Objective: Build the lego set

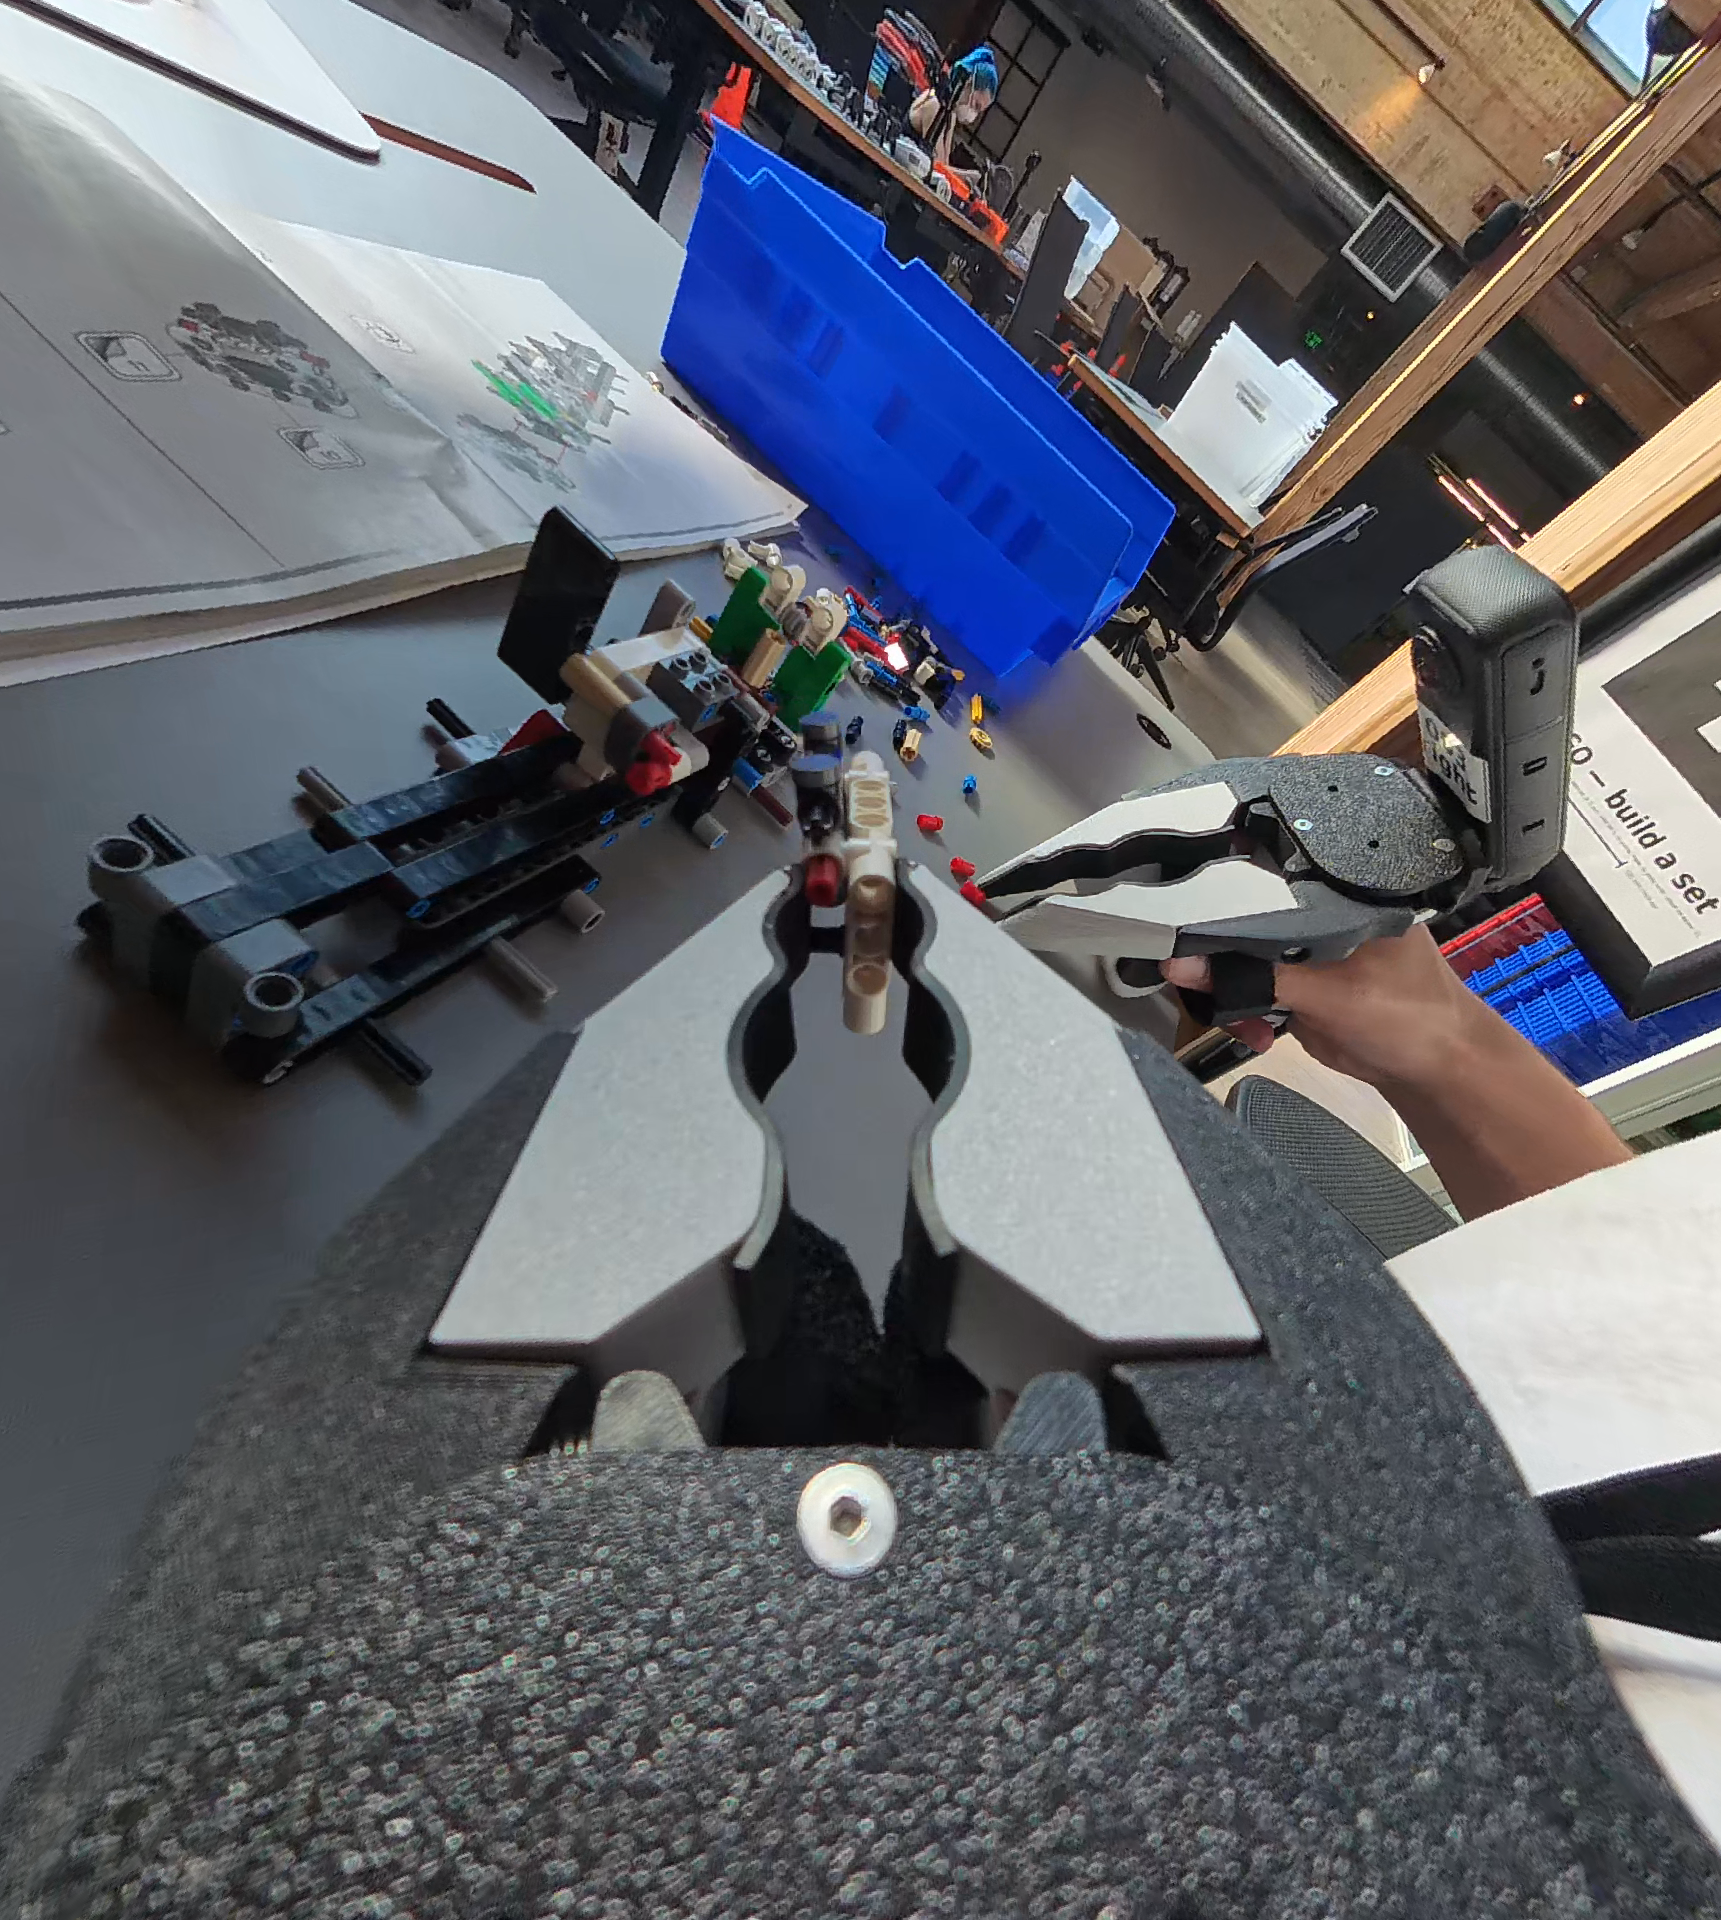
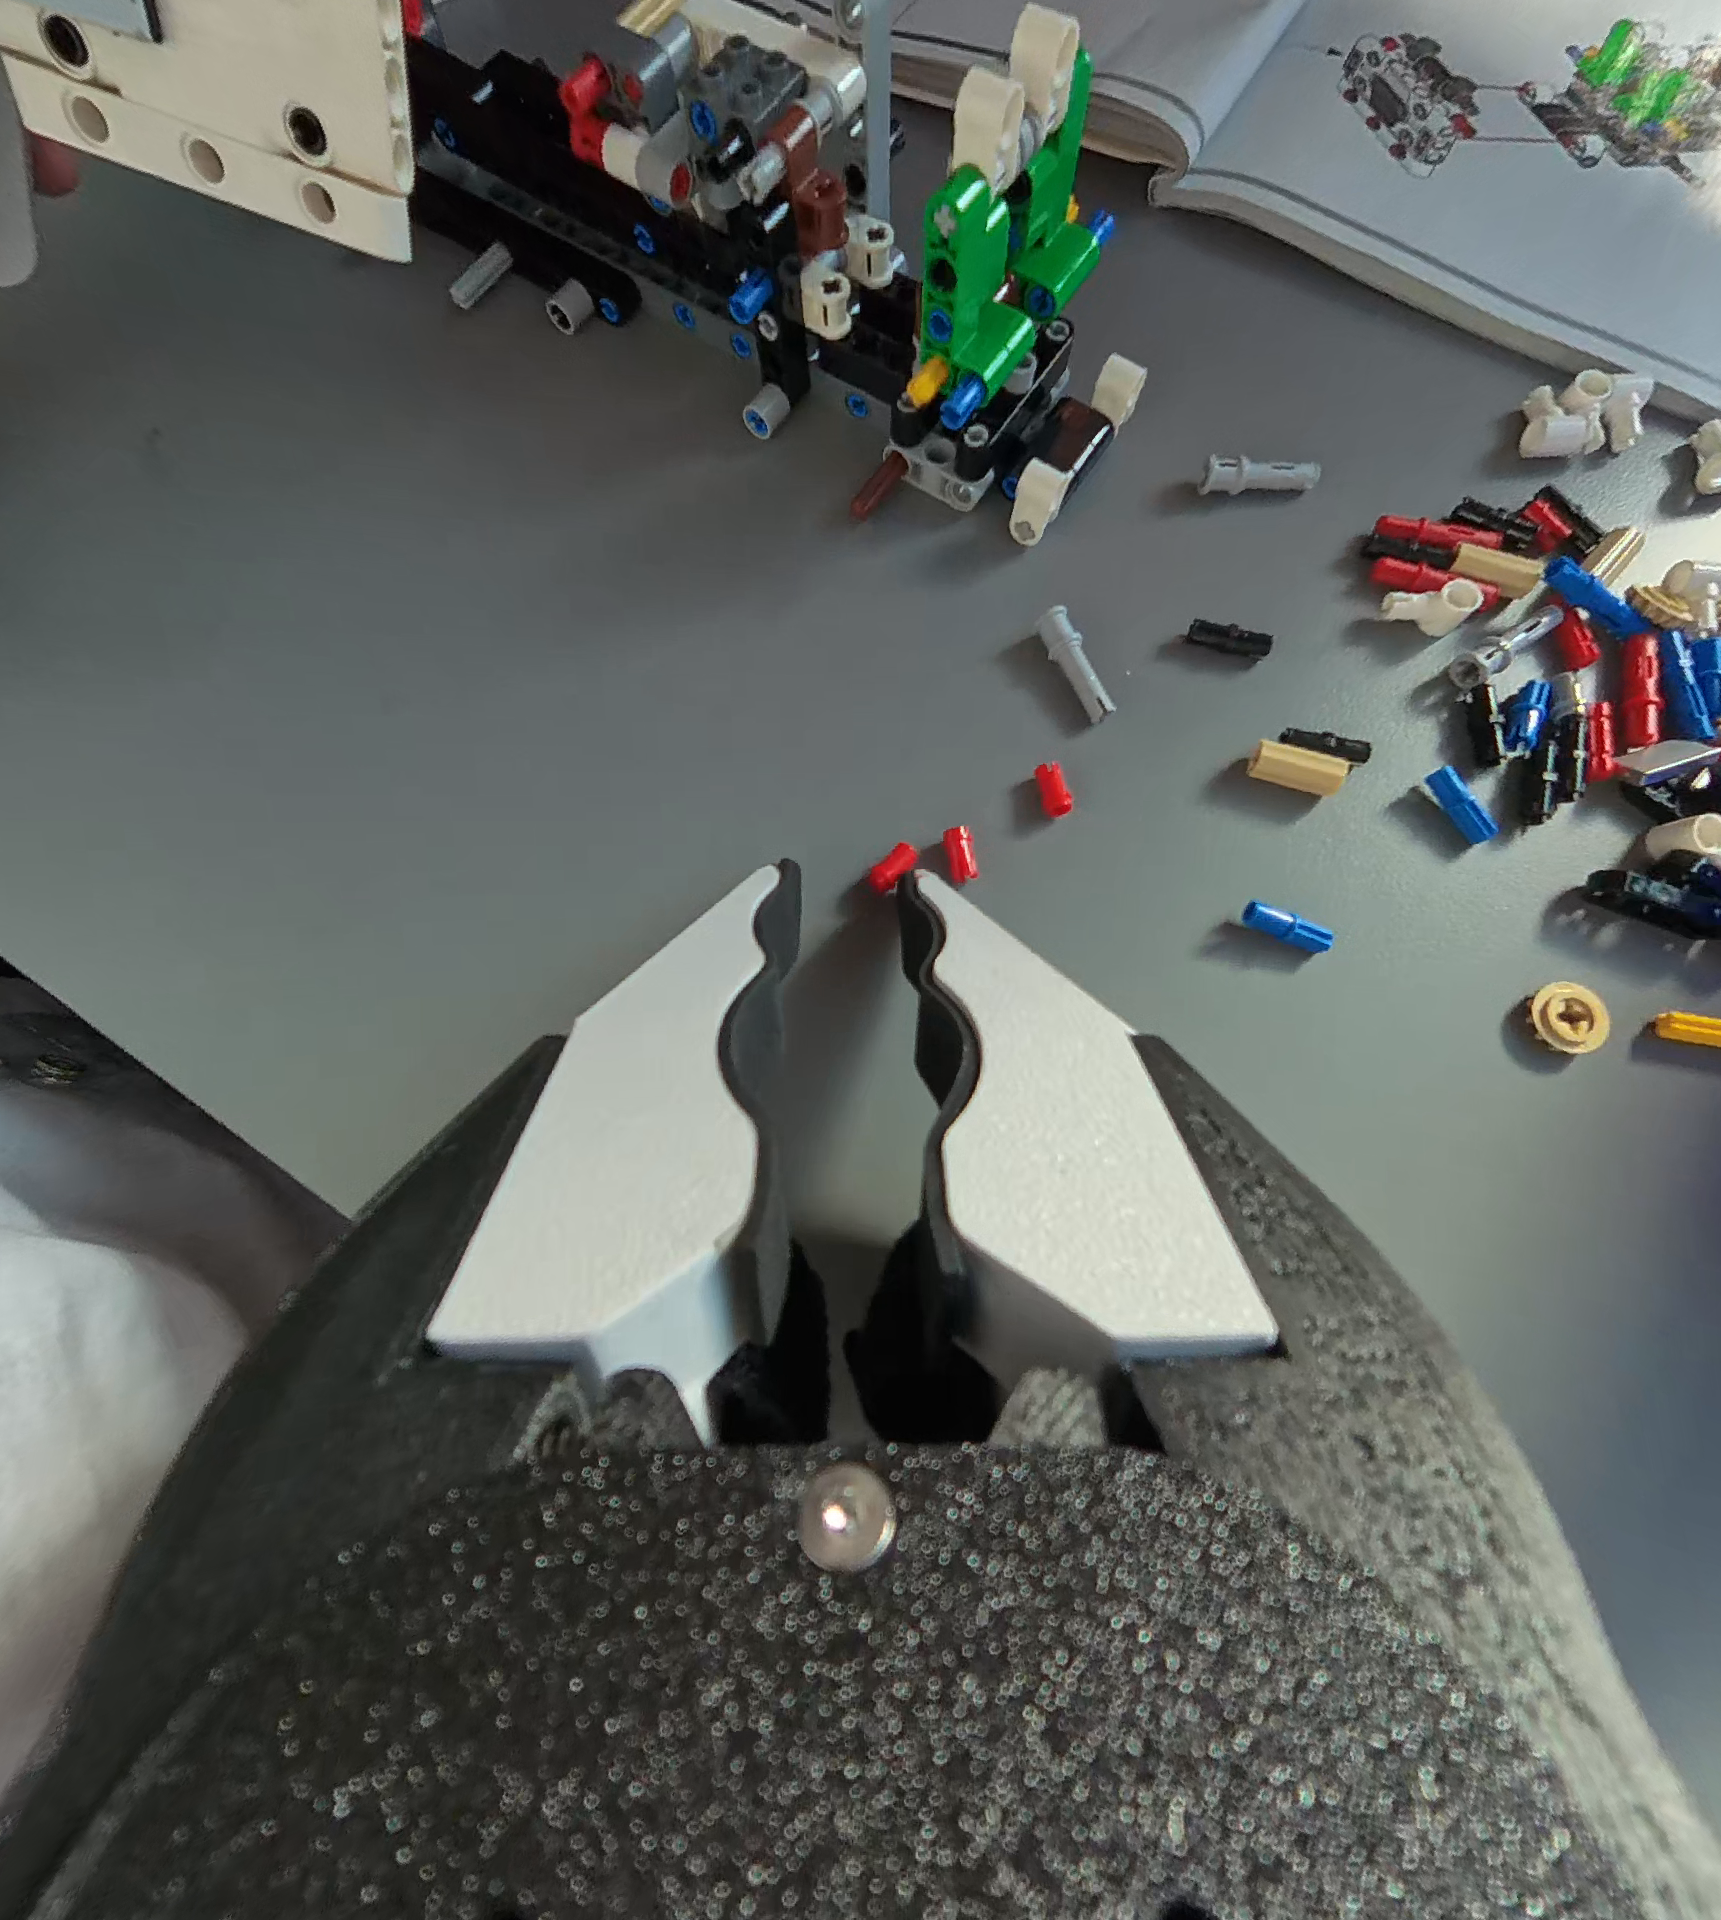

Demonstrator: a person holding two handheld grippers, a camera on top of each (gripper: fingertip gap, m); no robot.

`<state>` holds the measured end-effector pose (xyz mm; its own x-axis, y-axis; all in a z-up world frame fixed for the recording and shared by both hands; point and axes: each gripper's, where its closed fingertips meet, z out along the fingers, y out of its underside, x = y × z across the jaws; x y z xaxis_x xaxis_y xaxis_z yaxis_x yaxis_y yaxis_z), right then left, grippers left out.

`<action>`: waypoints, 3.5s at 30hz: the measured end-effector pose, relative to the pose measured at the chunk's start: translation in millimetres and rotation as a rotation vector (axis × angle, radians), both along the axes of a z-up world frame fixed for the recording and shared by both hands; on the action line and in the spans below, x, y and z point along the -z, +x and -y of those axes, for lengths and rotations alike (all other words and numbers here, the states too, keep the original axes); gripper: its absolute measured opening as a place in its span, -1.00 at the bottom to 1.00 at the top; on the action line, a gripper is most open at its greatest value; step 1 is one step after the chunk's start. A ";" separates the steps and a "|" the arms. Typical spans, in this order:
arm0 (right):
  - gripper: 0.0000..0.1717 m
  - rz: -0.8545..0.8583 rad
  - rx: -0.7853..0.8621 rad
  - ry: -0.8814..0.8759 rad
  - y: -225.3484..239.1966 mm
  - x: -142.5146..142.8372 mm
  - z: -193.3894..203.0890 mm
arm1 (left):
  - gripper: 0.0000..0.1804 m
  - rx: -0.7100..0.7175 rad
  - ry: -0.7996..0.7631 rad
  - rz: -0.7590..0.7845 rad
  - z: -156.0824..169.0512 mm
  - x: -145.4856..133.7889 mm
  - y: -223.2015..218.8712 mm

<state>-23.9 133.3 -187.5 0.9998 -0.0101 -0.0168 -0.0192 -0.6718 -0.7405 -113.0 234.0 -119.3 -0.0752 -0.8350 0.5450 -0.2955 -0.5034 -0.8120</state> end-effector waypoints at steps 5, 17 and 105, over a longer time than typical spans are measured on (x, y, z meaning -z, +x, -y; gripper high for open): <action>-0.88 0.033 0.022 -0.002 3.6 0.5 -3.6 | -0.87 0.008 0.001 0.004 1.0 -0.5 0.2; -0.89 0.096 -0.005 -0.008 1.3 0.7 -3.6 | -0.86 -0.027 -0.003 -0.012 -6.7 1.6 1.0; -0.97 -0.076 -0.094 0.236 -78.1 -33.4 -71.7 | -0.87 0.046 0.162 -0.017 -7.7 -2.2 0.9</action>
